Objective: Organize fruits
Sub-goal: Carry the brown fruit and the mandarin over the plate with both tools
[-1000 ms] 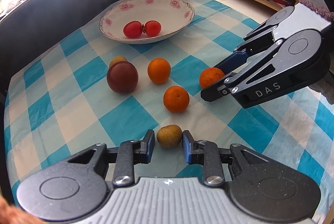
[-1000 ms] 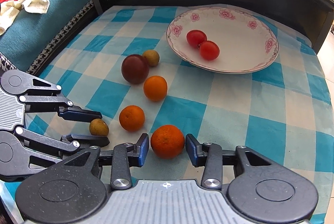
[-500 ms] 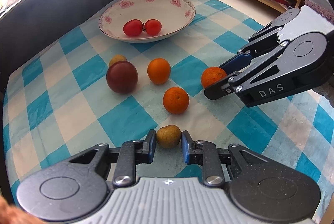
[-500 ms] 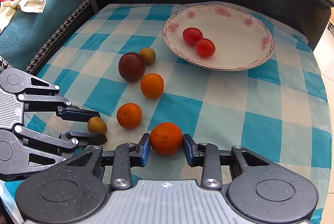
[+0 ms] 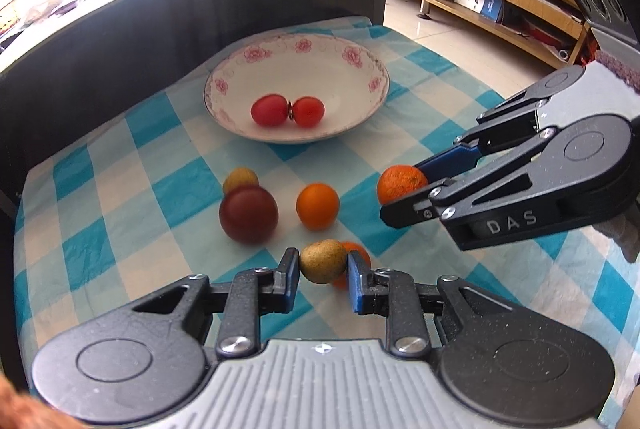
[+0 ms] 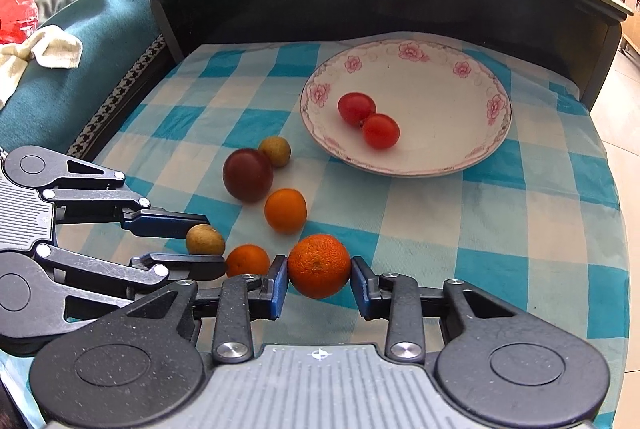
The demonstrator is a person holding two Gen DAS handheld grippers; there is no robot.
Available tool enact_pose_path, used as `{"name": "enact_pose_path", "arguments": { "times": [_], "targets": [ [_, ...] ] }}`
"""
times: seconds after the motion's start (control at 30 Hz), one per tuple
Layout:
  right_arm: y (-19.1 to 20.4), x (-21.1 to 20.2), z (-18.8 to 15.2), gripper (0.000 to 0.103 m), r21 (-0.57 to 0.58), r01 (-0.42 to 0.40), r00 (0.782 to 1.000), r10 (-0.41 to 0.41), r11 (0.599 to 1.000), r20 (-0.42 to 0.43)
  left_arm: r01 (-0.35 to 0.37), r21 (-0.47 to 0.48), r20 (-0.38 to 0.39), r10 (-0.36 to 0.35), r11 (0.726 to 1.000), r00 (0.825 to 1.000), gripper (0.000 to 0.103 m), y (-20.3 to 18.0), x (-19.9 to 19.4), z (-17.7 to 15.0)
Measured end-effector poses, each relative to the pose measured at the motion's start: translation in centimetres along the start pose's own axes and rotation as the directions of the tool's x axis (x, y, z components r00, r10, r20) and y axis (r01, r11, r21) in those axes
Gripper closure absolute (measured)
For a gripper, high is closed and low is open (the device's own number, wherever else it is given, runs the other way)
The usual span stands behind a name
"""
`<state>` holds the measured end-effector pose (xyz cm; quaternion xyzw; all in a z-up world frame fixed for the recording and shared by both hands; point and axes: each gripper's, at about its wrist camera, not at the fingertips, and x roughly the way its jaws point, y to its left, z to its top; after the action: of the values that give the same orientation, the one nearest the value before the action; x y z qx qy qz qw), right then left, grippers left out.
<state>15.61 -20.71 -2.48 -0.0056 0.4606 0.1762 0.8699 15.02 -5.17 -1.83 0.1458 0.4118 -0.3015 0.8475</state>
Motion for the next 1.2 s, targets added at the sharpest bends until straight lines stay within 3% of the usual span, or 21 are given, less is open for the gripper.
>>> {"name": "enact_pose_path", "arguments": {
  "times": [0.6,1.2],
  "targets": [
    [-3.6,-0.1,3.4,0.073,0.121,0.043,0.991,-0.058,0.992,0.121,-0.069,-0.098,0.093,0.078,0.993,0.993,0.069,1.0,2.4,5.8],
    [-5.5,2.5,4.6,0.073,0.144,0.074,0.985,-0.095,0.987,0.147,-0.089,-0.142,0.101,0.104,0.986,0.989,0.069,2.2,5.5,7.0]
  ]
}}
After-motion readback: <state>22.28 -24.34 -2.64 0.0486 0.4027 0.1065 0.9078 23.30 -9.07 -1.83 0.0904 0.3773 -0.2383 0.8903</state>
